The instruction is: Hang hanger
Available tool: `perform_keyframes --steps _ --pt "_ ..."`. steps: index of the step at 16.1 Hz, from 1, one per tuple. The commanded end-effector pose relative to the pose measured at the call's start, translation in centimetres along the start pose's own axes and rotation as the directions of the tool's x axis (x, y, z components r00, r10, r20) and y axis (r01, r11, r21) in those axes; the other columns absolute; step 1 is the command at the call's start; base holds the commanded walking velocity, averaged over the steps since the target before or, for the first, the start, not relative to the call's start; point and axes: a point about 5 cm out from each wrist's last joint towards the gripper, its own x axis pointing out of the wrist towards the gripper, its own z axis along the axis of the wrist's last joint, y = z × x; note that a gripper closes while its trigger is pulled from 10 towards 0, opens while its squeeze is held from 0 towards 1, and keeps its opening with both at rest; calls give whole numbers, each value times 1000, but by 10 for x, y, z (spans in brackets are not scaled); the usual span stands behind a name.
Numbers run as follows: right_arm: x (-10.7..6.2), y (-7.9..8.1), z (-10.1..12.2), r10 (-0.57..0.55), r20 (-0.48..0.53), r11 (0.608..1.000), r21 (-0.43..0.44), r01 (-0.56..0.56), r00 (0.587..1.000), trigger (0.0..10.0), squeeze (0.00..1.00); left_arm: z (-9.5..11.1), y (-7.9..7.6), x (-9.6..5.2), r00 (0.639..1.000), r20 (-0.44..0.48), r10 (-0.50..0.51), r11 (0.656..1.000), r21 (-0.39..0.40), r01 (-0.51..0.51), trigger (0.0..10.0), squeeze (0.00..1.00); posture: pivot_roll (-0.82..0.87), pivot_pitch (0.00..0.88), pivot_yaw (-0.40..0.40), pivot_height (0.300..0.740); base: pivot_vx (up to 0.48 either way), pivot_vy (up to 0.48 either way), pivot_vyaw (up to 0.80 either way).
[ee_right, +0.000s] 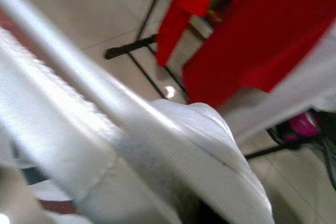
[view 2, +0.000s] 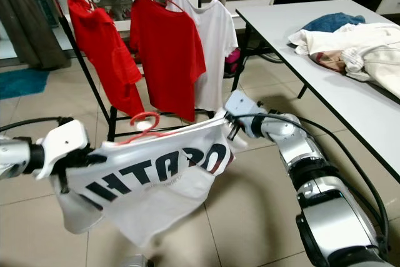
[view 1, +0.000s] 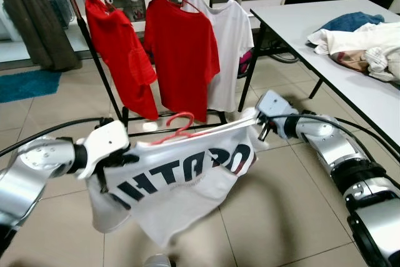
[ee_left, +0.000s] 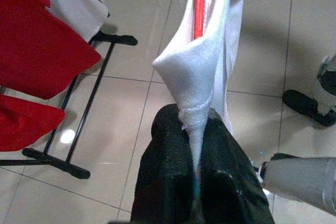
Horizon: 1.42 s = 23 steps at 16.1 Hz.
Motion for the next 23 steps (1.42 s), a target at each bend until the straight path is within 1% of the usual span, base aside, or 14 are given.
perform_keyframes --steps 1,5,7,8,9,10,12,14,17,18,19,20,21,23 --pt "-1 1 0 26 -15 999 -19 -26 1000 0 0 0 4 0 999 -20 27 1000 0 -27 0 0 56 0 33 740 0 0 0" --pt "9 14 11 75 9 996 -44 -75 997 0 0 19 -5 23 997 61 -48 999 19 47 0 0 55 0 28 740 0 0 0" --pt "13 17 21 94 31 994 -62 -92 995 1451 0 23 -11 32 994 71 -82 996 25 80 0 0 56 0 26 740 0 0 0" --pt "13 18 24 99 40 993 -71 -96 994 3490 0 22 -13 33 994 60 -91 996 25 90 0 0 56 0 26 740 0 0 0" --pt "13 18 26 102 43 992 -78 -98 994 4588 0 20 -13 34 994 50 -93 996 22 92 0 0 56 0 25 740 0 0 0" --pt "12 17 30 112 51 990 -88 -107 992 4902 0 15 -12 34 996 24 -80 997 11 80 0 0 56 0 25 740 0 0 0" --pt "10 18 31 127 45 988 -96 -122 991 5333 0 11 -9 33 998 -1 -59 998 -4 59 0 0 57 0 23 740 0 0 0" --pt "9 18 30 130 30 987 -99 -126 991 5294 0 9 -7 32 999 -14 -49 999 -13 49 0 0 57 0 23 740 0 0 0" --pt "8 19 29 135 16 985 -110 -132 991 3882 0 8 -5 32 999 -18 -38 999 -21 38 0 0 58 0 24 740 0 0 0" --pt "8 21 31 141 27 984 -114 -137 990 5098 0 9 -5 33 999 -13 -34 999 -23 34 0 0 57 0 25 740 0 0 0" --pt "9 22 33 143 41 984 -112 -138 989 9176 0 10 -4 34 999 -10 -32 999 -24 32 0 0 57 0 26 740 0 0 0" --pt "9 25 37 167 66 983 -83 -161 984 10000 1000 10 -2 35 1000 -8 -16 999 -28 15 0 0 57 0 28 740 0 0 0" --pt "8 30 46 208 126 978 -21 -207 970 10000 1000 10 2 35 1000 -12 11 999 -30 -11 0 0 56 0 30 740 0 0 0" --pt "6 30 46 220 107 975 -53 -215 970 10000 1000 10 2 35 1000 -14 8 1000 -28 -8 0 0 53 0 34 740 0 0 0"
